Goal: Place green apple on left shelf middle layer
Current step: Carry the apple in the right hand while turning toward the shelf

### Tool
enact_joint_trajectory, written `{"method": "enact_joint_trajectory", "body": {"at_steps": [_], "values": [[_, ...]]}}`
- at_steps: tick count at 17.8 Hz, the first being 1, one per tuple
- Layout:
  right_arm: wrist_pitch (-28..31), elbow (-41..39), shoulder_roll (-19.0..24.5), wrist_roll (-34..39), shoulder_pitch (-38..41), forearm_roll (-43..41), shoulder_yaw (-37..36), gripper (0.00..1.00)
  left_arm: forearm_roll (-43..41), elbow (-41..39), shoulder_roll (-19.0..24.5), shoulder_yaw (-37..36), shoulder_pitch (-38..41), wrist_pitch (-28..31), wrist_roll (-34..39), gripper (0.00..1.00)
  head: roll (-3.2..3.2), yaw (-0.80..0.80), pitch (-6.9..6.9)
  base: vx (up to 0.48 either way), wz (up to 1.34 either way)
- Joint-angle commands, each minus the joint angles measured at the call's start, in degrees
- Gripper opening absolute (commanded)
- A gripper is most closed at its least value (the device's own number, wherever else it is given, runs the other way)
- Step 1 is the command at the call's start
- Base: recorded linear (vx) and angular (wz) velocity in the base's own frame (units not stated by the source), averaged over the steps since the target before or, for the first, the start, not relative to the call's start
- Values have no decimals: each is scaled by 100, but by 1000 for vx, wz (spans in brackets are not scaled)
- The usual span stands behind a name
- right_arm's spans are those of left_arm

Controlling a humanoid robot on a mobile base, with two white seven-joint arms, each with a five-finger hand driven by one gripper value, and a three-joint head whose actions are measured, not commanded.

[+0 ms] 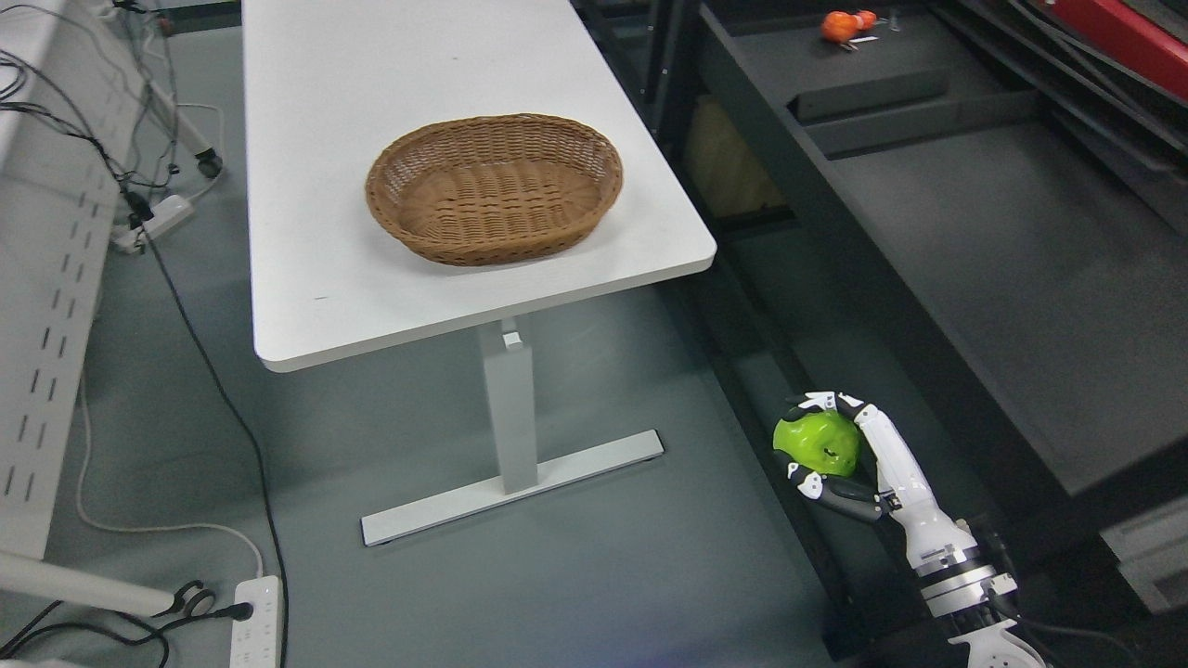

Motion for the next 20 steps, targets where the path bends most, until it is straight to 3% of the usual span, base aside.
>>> {"method": "enact_joint_trajectory", "body": {"at_steps": [1,9,13,20], "values": [[-189,-47,15,688,152,-24,30,4,0,0,100,0,0,-3,2,100,0,0,0,-209,-835],[-102,-39,129,551,108,-103,-75,4,0,0,100,0,0,-3,2,100,0,0,0,-193,-953],[311,-38,209,-3,-146,-103,-461,4,0,0,100,0,0,-3,2,100,0,0,0,-135,-982],[663,-38,174,-57,-472,-94,-1007,4,0,0,100,0,0,-3,2,100,0,0,0,-9,-751]]}}
